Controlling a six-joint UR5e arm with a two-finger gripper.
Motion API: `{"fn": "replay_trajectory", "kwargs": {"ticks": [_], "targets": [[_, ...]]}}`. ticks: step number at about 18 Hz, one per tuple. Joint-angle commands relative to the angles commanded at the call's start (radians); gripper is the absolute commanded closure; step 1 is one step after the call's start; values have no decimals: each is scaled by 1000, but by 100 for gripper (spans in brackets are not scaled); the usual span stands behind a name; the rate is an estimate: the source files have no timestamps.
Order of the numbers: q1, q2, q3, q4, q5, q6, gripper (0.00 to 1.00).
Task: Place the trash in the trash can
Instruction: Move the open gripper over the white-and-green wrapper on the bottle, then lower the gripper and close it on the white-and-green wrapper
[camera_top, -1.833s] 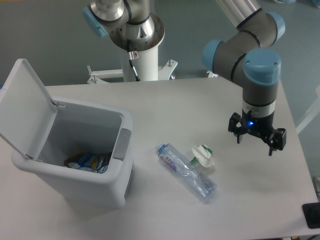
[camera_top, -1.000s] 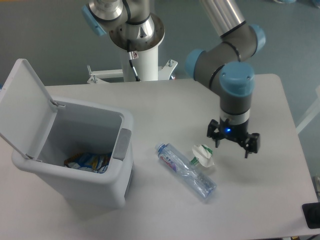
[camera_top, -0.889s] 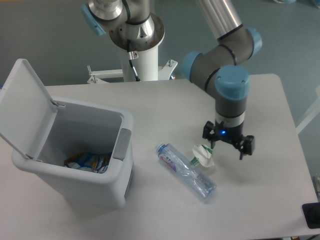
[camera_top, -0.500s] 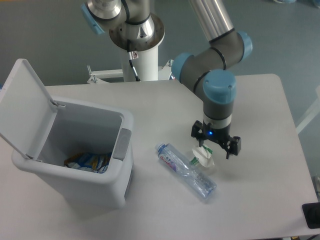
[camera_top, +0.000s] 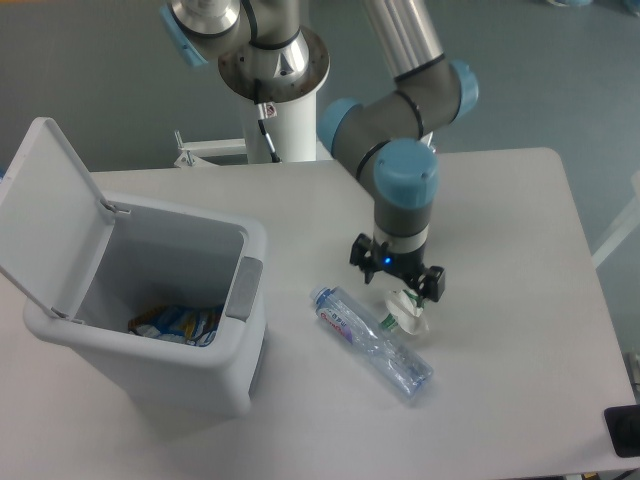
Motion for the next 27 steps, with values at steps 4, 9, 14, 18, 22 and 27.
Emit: {"fn": "replay_trajectory", "kwargs": {"ticks": [4, 9, 14, 18, 22, 27], "targets": [[0, 8, -1, -3, 0, 6, 100], [8, 11, 38, -14, 0, 8, 100], [37, 20, 61, -15, -8, 8, 100], [41, 49, 78, -25, -14, -3, 100], [60, 67, 147, -25, -115, -135, 100], [75, 66, 274, -25, -380, -345, 100]]}}
